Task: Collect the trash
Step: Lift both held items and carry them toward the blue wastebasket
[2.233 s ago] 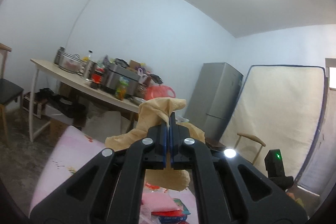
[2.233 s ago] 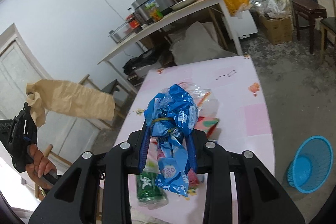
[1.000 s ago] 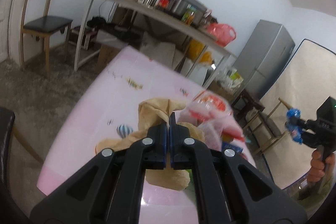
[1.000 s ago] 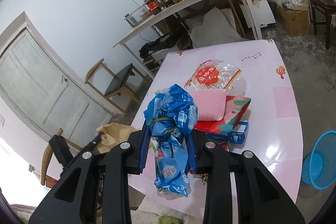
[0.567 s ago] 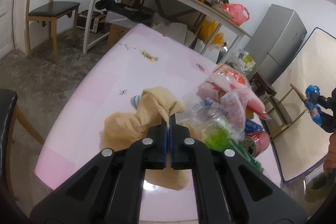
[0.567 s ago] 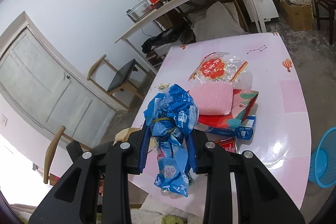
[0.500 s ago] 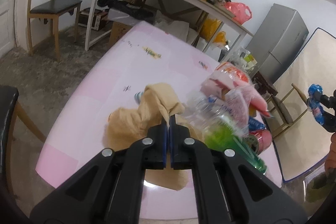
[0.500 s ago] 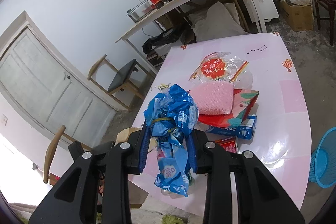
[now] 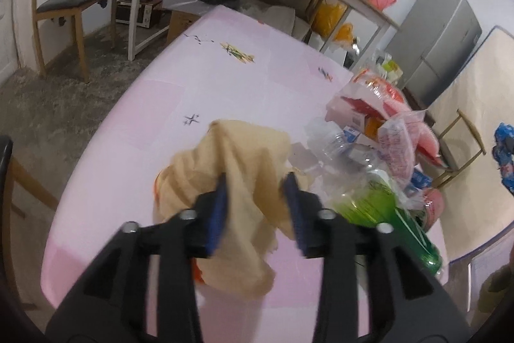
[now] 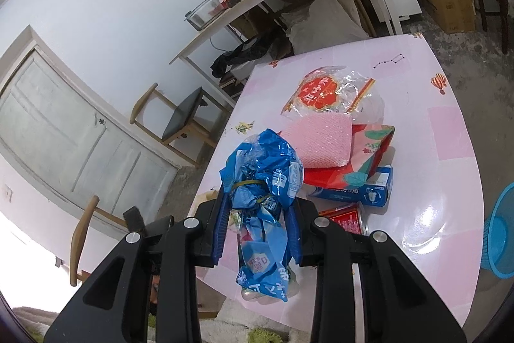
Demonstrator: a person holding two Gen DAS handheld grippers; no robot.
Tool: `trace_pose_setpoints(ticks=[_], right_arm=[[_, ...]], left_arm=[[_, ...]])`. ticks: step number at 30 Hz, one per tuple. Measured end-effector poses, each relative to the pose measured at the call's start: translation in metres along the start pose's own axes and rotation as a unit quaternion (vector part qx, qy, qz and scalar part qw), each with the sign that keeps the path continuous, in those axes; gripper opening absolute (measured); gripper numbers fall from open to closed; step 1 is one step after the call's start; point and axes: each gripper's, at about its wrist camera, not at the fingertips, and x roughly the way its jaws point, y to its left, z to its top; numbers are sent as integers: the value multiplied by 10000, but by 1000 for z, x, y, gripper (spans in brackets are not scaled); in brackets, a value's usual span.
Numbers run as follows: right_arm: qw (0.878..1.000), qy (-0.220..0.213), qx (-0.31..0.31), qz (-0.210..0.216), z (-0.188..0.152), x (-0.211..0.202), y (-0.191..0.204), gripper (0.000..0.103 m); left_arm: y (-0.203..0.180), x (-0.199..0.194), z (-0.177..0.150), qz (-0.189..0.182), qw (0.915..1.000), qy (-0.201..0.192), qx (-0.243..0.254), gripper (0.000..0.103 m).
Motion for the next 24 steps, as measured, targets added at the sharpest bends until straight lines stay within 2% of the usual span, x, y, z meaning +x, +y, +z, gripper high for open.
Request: trace_pose_setpoints(ticks=[2,4,7,11,13,15,16,19,22,24], right_arm=[[10000,4,69,-13,0,1,-4,31],[9999,10,134,-19,0,2,-9,31],[9998,6,204,-43,1,2,-15,31],[9996,45,279,-60,3,5,-21,31],[9995,69,305,-64,3,7,-25,31],[9994,108,340,-50,5,9,-26,31],[9993,125,348,-40,5,9,-27,31],[9993,174,319,5,7,11,-24,31],[9995,162,256,30,8,11,-20,31],[9996,148,226,37,8,10,-16,31]], left_arm=[[-5,13,4,36,9997,186,133,51],[-9,25,5,183,9986,385,319,56],[-21,39,1,536,9943,559,738,57],[-34,45,-6,953,9861,530,1252,57],[-39,47,-9,1199,9813,496,1425,50],[-40,46,-9,1292,9794,454,1486,44],[-39,45,-8,1300,9797,448,1457,41],[-32,41,-5,1390,9813,426,1260,20],[-23,36,0,1355,9844,434,1039,9],[-19,33,3,1289,9864,431,924,7]])
